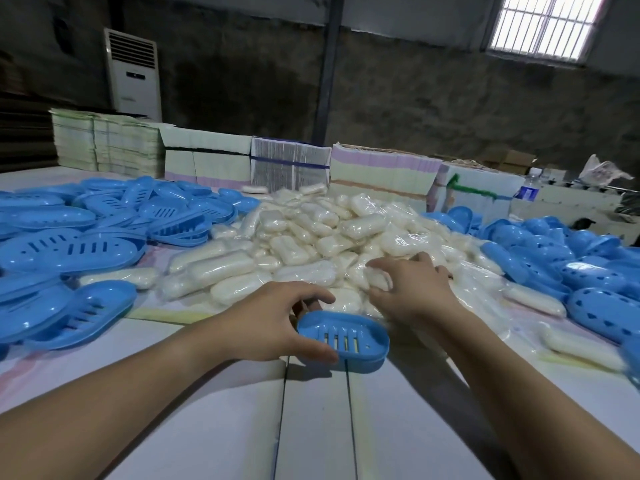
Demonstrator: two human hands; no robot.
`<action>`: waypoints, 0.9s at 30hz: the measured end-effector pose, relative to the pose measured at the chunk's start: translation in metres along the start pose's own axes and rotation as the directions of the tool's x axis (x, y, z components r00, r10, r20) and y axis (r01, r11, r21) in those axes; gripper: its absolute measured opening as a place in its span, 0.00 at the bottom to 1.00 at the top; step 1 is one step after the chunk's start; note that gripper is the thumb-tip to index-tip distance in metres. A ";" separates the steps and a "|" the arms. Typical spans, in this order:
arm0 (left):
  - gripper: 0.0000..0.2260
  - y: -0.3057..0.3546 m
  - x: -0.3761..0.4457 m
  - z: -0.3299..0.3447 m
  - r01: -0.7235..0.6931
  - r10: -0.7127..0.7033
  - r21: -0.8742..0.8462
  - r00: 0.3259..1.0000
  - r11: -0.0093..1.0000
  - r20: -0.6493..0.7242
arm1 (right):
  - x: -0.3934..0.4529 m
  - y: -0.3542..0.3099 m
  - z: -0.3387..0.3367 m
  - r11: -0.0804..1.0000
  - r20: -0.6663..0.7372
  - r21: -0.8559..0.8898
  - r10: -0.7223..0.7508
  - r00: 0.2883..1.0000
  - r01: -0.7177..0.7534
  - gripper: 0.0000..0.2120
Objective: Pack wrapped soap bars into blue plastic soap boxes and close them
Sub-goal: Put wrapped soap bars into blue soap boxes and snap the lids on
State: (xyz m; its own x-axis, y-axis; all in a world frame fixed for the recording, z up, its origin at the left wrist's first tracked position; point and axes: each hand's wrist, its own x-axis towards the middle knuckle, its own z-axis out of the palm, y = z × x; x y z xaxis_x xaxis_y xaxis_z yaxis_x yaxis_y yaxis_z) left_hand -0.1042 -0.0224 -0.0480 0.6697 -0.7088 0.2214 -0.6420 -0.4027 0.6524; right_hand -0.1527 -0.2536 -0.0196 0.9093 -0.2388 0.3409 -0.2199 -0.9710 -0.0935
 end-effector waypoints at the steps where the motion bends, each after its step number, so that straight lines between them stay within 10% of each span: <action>1: 0.33 0.000 0.000 0.000 0.000 0.000 -0.001 1.000 1.000 0.005 | 0.000 -0.002 0.000 1.000 -0.024 0.007 -0.017 1.000 0.017 0.22; 6: 0.35 -0.001 0.001 0.001 0.010 -0.010 -0.018 1.000 1.000 -0.015 | -0.008 -0.007 -0.017 0.920 -0.293 0.382 0.032 0.955 0.086 0.16; 9: 0.35 0.000 0.003 0.004 -0.010 0.009 -0.042 1.000 0.999 -0.027 | -0.017 -0.015 -0.030 0.665 -0.370 0.735 0.232 0.900 0.131 0.11; 12: 0.39 0.001 0.003 0.007 -0.003 0.002 -0.040 0.999 0.999 -0.042 | -0.021 -0.030 -0.026 0.359 -0.158 0.933 0.321 0.934 0.034 0.12; 17: 0.35 0.001 0.004 0.007 -0.001 -0.001 -0.029 0.999 1.000 -0.038 | -0.024 -0.040 -0.009 0.657 -0.333 0.739 0.159 0.929 0.152 0.12; 21: 0.32 0.000 0.004 0.007 -0.004 0.003 -0.026 0.998 1.000 -0.057 | -0.024 -0.034 -0.009 0.959 -0.354 0.265 -0.002 0.935 0.103 0.17; 27: 0.31 0.000 0.003 0.007 0.010 -0.012 -0.042 0.999 0.999 -0.050 | -0.028 -0.023 -0.025 0.997 -0.122 0.075 -0.020 0.992 0.030 0.22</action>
State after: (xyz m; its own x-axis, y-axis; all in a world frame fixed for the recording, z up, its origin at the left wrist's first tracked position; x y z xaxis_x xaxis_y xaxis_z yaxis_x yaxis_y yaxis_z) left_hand -0.1044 -0.0285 -0.0526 0.6949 -0.6744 0.2496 -0.6194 -0.3851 0.6841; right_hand -0.1819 -0.2251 -0.0033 0.8635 -0.2184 0.4546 -0.1657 -0.9742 -0.1532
